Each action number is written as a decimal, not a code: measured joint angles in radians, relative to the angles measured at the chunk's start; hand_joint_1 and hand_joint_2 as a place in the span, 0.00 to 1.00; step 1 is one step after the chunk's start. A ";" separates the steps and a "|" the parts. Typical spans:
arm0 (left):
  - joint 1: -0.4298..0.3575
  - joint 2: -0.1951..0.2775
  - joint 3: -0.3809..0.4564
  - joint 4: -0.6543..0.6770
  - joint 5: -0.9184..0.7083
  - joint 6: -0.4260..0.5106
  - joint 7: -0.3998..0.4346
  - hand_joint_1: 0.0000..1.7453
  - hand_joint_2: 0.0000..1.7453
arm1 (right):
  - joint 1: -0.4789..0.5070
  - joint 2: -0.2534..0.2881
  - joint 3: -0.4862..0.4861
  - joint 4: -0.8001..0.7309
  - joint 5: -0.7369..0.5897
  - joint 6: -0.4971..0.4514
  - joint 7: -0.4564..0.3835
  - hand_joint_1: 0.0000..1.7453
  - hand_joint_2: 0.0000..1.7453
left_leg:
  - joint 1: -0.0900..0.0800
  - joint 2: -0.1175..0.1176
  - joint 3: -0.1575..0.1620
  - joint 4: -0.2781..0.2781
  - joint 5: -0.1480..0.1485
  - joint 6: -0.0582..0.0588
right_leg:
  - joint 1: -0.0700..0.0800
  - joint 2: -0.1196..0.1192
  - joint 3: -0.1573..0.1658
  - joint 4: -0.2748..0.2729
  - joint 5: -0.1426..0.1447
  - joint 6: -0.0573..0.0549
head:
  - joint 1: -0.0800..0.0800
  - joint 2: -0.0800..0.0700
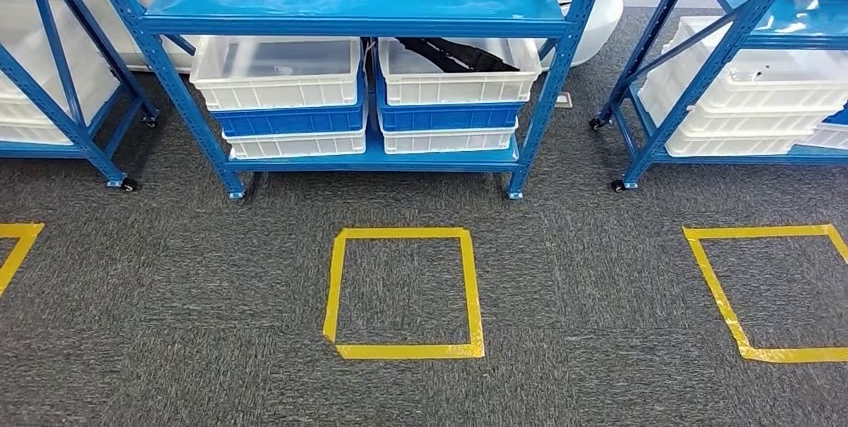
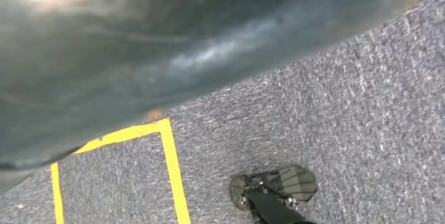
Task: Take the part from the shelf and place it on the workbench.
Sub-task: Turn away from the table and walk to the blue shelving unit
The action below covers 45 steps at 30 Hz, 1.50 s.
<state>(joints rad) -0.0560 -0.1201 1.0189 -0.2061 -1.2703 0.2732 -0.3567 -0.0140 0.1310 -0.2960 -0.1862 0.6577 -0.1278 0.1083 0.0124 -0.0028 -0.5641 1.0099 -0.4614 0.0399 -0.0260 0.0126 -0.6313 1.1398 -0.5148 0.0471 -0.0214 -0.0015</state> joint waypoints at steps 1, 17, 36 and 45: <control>0.000 0.000 0.000 0.000 0.000 0.001 0.000 0.00 0.00 | 0.000 0.000 0.000 0.000 0.000 0.000 0.000 0.00 0.00 | 0.001 0.001 -0.001 0.000 0.000 0.001 | -0.001 0.000 -0.036 0.069 -0.025 -0.003 | 0.001 0.000; 0.001 0.000 0.004 -0.001 0.000 0.004 -0.001 0.00 0.00 | 0.002 0.000 0.000 0.000 0.011 -0.001 0.000 0.00 0.00 | 0.018 0.002 -0.120 0.282 -0.142 -0.071 | 0.000 -0.011 0.102 -0.131 0.035 -0.041 | -0.005 0.000; 0.003 -0.003 0.005 0.000 0.002 0.005 -0.002 0.00 0.00 | 0.003 0.000 0.000 0.001 0.012 -0.001 0.001 0.00 0.00 | 0.007 -0.010 0.023 0.016 -0.035 -0.015 | 0.010 -0.005 -0.032 0.054 -0.026 0.019 | 0.003 0.000; 0.000 -0.003 0.006 -0.001 0.002 0.005 -0.001 0.00 0.00 | 0.005 -0.002 0.000 0.002 0.017 -0.001 0.001 0.00 0.00 | 0.005 -0.001 0.033 0.099 -0.104 -0.060 | 0.007 -0.014 0.063 -0.120 0.055 -0.046 | 0.000 0.000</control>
<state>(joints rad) -0.0563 -0.1227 1.0246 -0.2068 -1.2688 0.2785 -0.3575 -0.0088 0.1295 -0.2964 -0.1839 0.6744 -0.1286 0.1097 0.0178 -0.0036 -0.5315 1.1086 -0.5649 -0.0201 -0.0194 -0.0011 -0.5680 1.0200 -0.4598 0.0009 -0.0218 -0.0016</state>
